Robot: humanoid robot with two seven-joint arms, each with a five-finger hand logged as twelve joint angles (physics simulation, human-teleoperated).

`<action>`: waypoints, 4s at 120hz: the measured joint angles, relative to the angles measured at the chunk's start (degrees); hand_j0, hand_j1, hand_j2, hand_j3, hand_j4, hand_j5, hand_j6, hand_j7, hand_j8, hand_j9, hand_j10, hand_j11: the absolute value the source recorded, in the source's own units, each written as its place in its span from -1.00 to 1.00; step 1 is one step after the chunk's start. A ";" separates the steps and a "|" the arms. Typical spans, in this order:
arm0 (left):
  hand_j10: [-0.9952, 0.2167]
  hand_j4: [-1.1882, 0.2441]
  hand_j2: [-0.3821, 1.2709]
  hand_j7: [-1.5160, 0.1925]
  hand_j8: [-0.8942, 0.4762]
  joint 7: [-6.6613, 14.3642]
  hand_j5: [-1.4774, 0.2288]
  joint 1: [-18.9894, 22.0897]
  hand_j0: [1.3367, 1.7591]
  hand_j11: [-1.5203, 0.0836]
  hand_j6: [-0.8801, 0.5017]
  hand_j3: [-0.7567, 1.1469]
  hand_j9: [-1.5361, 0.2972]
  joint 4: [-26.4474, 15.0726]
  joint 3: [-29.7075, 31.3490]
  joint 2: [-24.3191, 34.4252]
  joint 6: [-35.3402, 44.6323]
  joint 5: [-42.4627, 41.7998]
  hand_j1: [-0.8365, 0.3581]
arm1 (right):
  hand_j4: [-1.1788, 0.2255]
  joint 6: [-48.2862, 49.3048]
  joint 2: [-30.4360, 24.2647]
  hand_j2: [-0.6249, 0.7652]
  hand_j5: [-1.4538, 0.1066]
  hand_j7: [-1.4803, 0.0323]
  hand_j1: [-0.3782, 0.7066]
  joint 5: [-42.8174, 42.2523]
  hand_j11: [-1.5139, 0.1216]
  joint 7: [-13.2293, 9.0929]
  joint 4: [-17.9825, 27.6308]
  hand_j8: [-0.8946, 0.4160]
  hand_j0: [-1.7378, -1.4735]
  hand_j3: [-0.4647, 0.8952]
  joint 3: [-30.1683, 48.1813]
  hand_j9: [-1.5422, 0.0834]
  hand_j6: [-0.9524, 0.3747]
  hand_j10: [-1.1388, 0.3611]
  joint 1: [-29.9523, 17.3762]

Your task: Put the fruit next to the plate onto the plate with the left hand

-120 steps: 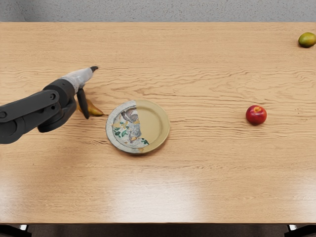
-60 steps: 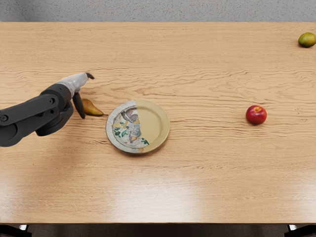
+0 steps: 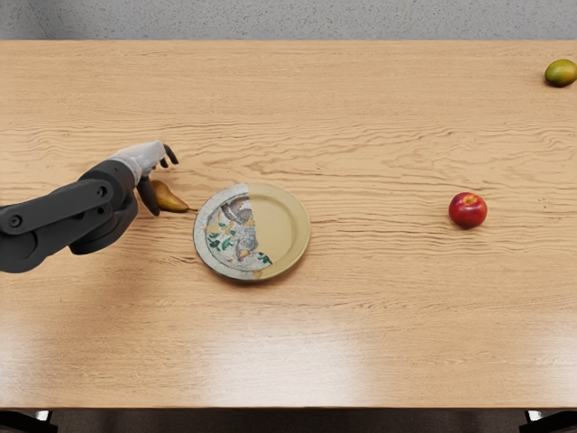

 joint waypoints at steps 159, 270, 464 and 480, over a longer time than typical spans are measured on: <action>-0.36 -0.21 -0.27 -0.18 -0.40 0.01 -0.21 0.26 0.49 -0.13 -0.49 -0.20 -0.23 -0.09 0.29 0.00 -0.54 -0.35 -0.11 | 0.66 0.00 0.00 -0.11 0.84 0.93 -0.91 0.01 0.83 0.00 0.00 0.34 -0.40 -0.32 0.03 0.87 0.41 0.50 0.00; -0.46 -0.28 -0.11 -0.26 -0.48 -0.03 -0.30 -6.35 0.51 -0.21 -0.54 -0.20 -0.29 0.01 -0.28 4.66 -2.11 -17.73 -0.09 | 0.66 0.00 0.00 -0.11 0.84 0.93 -0.91 0.01 0.83 0.00 -0.02 0.34 -0.40 -0.32 0.03 0.87 0.41 0.50 0.00; -0.03 0.09 -0.28 0.15 -0.23 0.00 0.11 -7.92 0.52 0.23 -0.27 -0.21 0.09 -0.64 -8.77 0.09 -27.09 -28.13 0.24 | 0.66 0.00 0.00 -0.11 0.84 0.93 -0.91 0.00 0.83 0.00 -0.07 0.34 -0.40 -0.32 0.03 0.87 0.41 0.50 0.00; 0.28 0.35 -0.40 0.44 0.02 0.00 0.39 -8.04 0.52 0.53 -0.02 -0.21 0.36 -0.74 -9.11 -0.03 -27.15 -28.27 0.58 | 0.66 0.00 0.00 -0.11 0.84 0.93 -0.91 0.00 0.83 0.00 -0.07 0.34 -0.40 -0.32 0.03 0.87 0.41 0.50 0.00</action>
